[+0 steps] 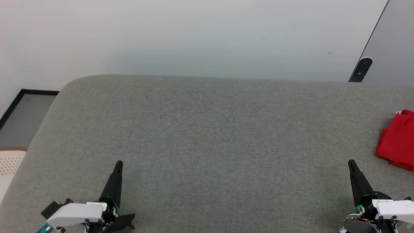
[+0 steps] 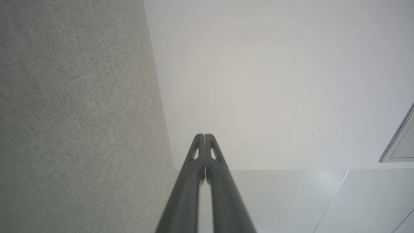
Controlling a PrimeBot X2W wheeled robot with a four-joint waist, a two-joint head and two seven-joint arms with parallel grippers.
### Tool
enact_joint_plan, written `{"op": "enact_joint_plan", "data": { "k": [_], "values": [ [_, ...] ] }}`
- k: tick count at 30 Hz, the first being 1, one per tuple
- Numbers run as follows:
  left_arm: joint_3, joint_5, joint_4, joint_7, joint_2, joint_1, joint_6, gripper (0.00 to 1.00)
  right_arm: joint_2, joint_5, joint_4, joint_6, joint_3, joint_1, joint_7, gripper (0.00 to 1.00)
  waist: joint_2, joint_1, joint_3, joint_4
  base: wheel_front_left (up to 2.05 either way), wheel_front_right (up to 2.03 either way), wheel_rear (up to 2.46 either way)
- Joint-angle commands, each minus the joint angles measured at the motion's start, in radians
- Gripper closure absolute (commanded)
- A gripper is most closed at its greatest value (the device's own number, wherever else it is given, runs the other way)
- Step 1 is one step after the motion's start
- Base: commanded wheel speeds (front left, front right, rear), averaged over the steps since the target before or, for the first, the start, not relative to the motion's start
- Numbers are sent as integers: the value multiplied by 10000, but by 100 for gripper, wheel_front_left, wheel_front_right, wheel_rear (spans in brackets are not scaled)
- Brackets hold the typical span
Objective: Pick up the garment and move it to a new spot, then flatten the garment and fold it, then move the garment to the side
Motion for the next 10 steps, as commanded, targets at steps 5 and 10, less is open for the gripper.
{"op": "enact_joint_plan", "data": {
  "k": [5, 10],
  "values": [
    [34, 62, 16, 29, -15, -102, -46, 100, 26, 42, 3, -14, 0, -124, -14, 100, -1, 0, 0, 0, 0, 0, 0],
    [37, 67, 17, 25, -18, -102, -46, 100, 26, 42, 3, -14, 0, -124, -14, 100, -1, 0, 0, 0, 0, 0, 0]
  ]
}}
